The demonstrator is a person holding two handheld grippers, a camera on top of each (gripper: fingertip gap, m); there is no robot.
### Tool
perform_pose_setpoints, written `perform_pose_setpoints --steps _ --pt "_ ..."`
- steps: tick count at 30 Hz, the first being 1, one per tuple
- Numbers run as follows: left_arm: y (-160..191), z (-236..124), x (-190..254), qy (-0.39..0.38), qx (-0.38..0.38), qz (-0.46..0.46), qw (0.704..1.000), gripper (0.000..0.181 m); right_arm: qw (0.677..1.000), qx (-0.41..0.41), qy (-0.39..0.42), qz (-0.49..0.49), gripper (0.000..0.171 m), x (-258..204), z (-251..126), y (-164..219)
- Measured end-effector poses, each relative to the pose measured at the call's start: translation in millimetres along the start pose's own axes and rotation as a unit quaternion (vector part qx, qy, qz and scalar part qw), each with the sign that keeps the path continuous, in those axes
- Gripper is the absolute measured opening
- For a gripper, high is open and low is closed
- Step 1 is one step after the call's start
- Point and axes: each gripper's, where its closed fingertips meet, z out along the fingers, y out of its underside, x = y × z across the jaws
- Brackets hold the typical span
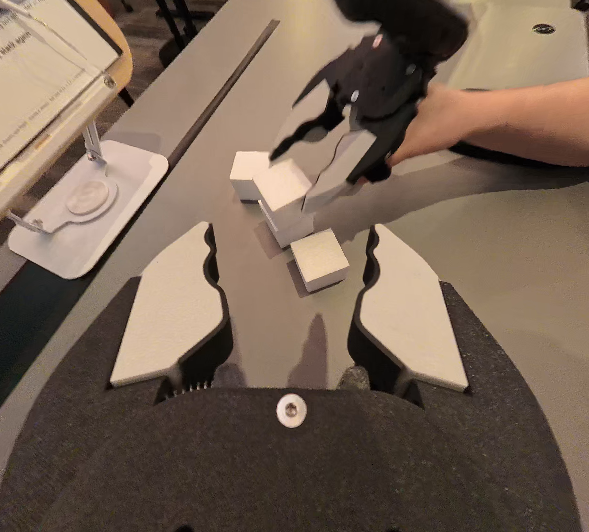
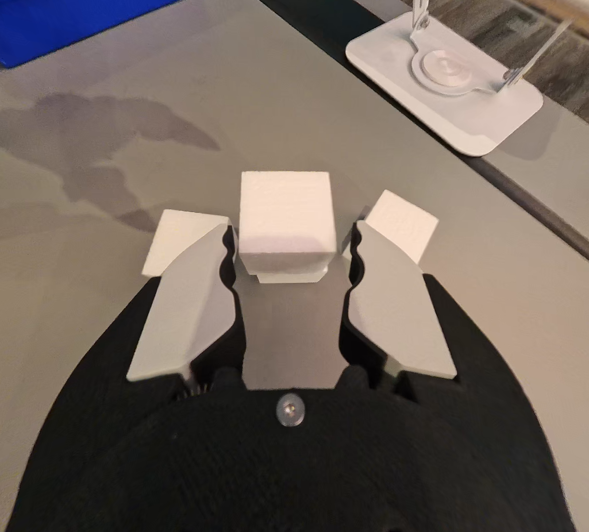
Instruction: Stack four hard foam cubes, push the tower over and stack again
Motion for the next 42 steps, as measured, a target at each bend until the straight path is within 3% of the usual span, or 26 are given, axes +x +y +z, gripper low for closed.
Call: perform_pose_setpoints --steps 4,8,15,23,27,30,34,39,42 --pt "16 24 13 -0.013 -0.043 -0.100 0.994 0.078 0.998 0.033 -0.028 -0.047 0.076 16 -37 -23" --pt "34 43 16 -0.057 -0.092 -0.089 0.990 0.085 0.988 0.036 -0.084 -0.128 0.079 34 -55 -19" --pt "72 80 28 -0.045 -0.155 -0.136 0.977 0.091 0.975 0.053 -0.180 -0.121 0.079 79 -11 18" --pt "102 103 26 -0.052 -0.207 -0.130 0.968 0.087 0.962 0.015 -0.233 -0.142 0.084 83 33 41" --pt "107 108 23 -0.057 -0.207 -0.115 0.970 0.061 0.961 0.010 -0.233 -0.149 0.084 85 46 45" --pt "109 101 20 -0.052 -0.225 -0.102 0.968 0.060 0.960 0.018 -0.240 -0.143 0.081 82 49 43" --pt "82 74 10 -0.048 -0.189 -0.119 0.973 0.060 0.959 0.018 -0.245 -0.139 0.062 79 51 45" --pt "15 38 -6 -0.059 -0.074 -0.156 0.983 0.060 0.966 0.034 -0.229 -0.116 0.061 89 38 36" --pt "-14 40 -14 -0.071 -0.065 -0.159 0.983 0.060 0.969 0.062 -0.214 -0.103 0.061 99 12 22"
